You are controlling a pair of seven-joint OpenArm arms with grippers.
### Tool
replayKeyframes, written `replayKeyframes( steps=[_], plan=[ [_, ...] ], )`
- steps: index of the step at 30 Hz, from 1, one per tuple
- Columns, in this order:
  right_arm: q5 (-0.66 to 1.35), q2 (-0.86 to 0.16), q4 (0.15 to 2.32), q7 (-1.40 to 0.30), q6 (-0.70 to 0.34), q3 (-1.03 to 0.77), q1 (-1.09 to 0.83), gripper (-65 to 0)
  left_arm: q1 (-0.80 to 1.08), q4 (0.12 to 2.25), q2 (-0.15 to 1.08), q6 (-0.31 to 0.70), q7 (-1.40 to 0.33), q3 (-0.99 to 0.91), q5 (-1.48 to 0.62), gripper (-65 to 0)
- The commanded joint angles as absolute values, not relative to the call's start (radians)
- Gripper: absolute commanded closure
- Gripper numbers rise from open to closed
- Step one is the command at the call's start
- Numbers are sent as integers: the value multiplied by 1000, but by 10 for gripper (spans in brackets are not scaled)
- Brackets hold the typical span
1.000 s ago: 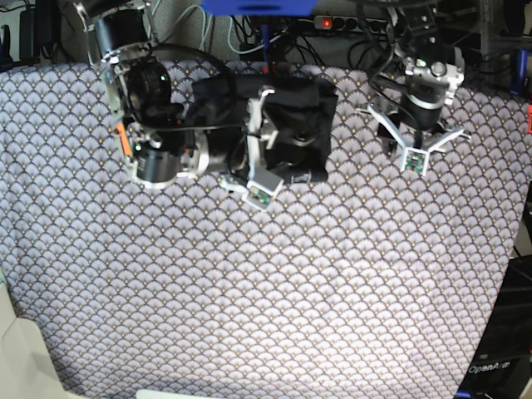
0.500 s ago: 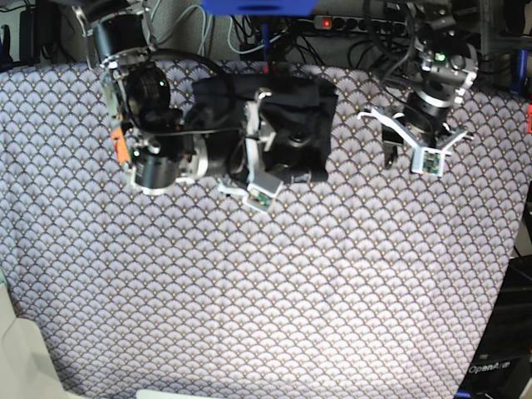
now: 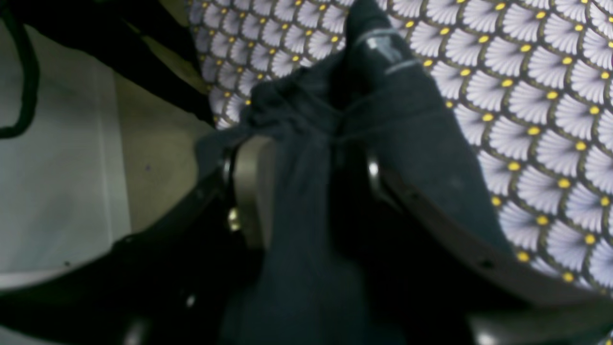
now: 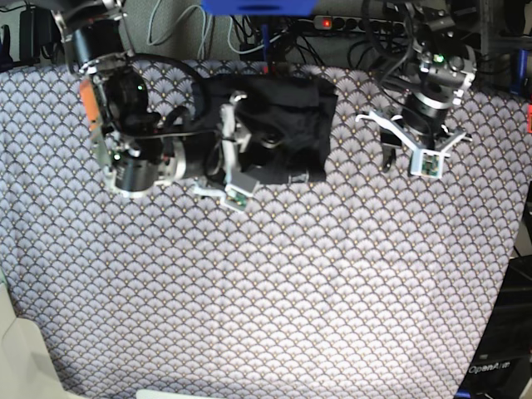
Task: Fold the T-shirt properly
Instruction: 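Press the folded end down with the right gripper, then open and withdraw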
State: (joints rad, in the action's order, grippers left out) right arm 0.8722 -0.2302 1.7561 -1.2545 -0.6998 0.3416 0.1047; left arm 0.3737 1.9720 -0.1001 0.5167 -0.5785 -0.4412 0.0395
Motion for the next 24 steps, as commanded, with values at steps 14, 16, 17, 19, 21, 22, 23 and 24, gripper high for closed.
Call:
replayKeyframes(
  steps=[14, 16, 17, 19, 21, 22, 23, 24],
  plan=[
    [898, -317, 1910, -1283, -698, 335, 188, -259, 352, 1994, -84, 513, -558, -403, -134, -239],
    [897, -340, 1910, -1283, -698, 334, 185, -259, 352, 1994, -84, 513, -556, -403, -134, -239],
    [897, -358, 1910, -1282, -698, 334, 182, -259, 352, 1994, -74, 513, -556, -403, -134, -239],
    [897, -389, 1910, -1264, -698, 334, 160, -258, 352, 1992, -53, 512, -556, -404, -134, -239],
    [897, -420, 1908, -1244, -698, 328, 154, -258, 352, 1992, -47, 512, -556, -404, -134, -239],
    [897, -430, 1908, -1241, -698, 315, 143, -258, 352, 1992, -45, 512, -556, -404, -134, -239],
    [897, -433, 1910, -1239, -698, 298, 134, -258, 352, 1991, -44, 512, -556, -404, -134, -239],
    [897, -433, 1910, -1242, -698, 277, 127, -258, 352, 1983, -42, 512, -556, -404, -134, -239]
  ],
)
